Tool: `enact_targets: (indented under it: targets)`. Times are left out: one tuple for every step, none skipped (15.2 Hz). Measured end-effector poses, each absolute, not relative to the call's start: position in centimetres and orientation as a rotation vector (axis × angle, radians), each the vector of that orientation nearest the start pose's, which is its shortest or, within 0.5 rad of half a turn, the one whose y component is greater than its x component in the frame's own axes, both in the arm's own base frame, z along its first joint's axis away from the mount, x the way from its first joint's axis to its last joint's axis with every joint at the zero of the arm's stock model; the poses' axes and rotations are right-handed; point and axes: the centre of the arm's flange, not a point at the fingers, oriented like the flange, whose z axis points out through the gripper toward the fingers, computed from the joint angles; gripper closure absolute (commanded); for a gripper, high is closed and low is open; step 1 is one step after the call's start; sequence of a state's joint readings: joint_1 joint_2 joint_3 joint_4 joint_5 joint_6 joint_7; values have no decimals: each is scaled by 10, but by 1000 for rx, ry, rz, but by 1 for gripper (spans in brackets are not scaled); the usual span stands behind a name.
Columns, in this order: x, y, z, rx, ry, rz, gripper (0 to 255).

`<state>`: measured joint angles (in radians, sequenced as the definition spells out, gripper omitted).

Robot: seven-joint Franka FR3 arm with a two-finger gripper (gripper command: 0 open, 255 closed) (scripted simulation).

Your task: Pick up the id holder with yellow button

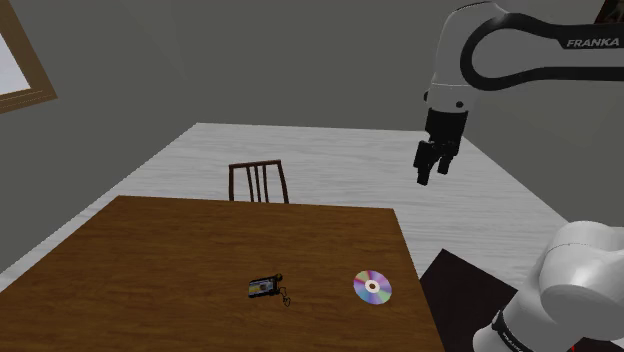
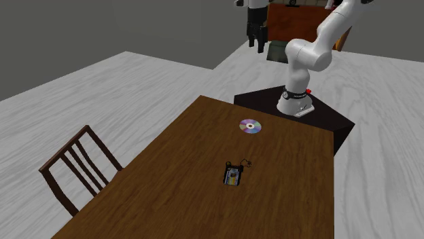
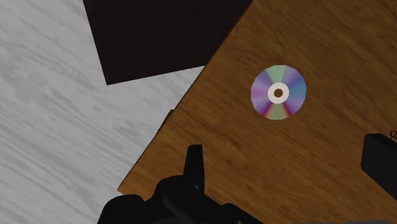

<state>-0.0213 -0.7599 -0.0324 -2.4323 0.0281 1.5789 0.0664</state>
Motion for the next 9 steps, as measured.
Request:
enact_targets:
  targets:
    - [310,-16,547,-3084,172,146,0]
    - [314,-13,543,-3083,166,148,0]
    - [319,-7,537,-3081,157,152,0]
    - [326,-1,530,-3079,147,156,0]
    - [333,4,523,-3076,136,160,0]
    - [339,14,516,-3074,124,164,0]
    - [346,22,507,-3071,112,168,0]
    - [353,29,498,-3068,100,172,0]
    - [361,37,490,-3065,88,176,0]
